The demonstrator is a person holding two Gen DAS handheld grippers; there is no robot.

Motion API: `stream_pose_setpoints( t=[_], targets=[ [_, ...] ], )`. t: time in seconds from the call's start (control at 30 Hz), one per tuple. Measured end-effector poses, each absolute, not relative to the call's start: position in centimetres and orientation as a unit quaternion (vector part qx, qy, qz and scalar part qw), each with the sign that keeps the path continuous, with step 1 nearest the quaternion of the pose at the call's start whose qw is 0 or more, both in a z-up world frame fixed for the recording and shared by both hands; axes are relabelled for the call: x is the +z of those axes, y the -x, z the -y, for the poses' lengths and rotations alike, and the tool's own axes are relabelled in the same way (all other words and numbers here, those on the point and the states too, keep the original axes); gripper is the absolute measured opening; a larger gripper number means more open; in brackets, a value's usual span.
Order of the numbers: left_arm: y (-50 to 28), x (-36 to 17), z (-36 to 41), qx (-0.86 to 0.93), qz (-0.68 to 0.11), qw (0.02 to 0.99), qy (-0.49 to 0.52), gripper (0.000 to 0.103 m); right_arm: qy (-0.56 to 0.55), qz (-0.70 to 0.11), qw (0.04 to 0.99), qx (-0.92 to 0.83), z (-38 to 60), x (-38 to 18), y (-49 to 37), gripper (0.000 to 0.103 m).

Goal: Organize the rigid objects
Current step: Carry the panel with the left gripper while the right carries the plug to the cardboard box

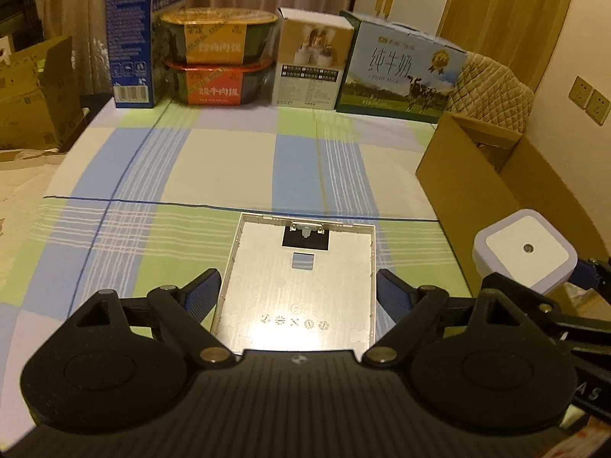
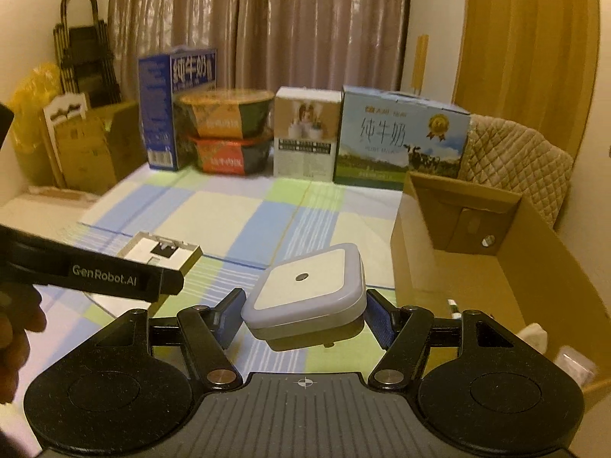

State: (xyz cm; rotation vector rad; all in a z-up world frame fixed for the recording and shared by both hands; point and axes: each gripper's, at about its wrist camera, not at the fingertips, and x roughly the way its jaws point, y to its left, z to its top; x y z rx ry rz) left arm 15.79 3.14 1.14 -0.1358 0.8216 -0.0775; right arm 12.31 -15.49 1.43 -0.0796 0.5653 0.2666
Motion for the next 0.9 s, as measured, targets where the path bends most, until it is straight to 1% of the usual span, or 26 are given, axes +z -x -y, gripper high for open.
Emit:
stream_pose_setpoints(
  t=[0.23,0.4,0.9],
  targets=[
    [-11.3,3.3,-1.8,-0.028,-0.394,0.917,0.062,0.084,0.011,-0.271,0.953,0.136,17.9,4.2,-8.3,0.064],
    [-9.1,4.4,-0.3,-0.029,-0.393,0.918,0.055,0.084,-0.002,-0.269,0.955,0.128,20.0,5.2,-6.2,0.064],
    [-6.5,4.9,5.7,-0.063,-0.398,0.915,0.038,0.084,-0.021,-0.261,0.962,0.075,27.3,6.9,-2.9,0.064]
  ],
)
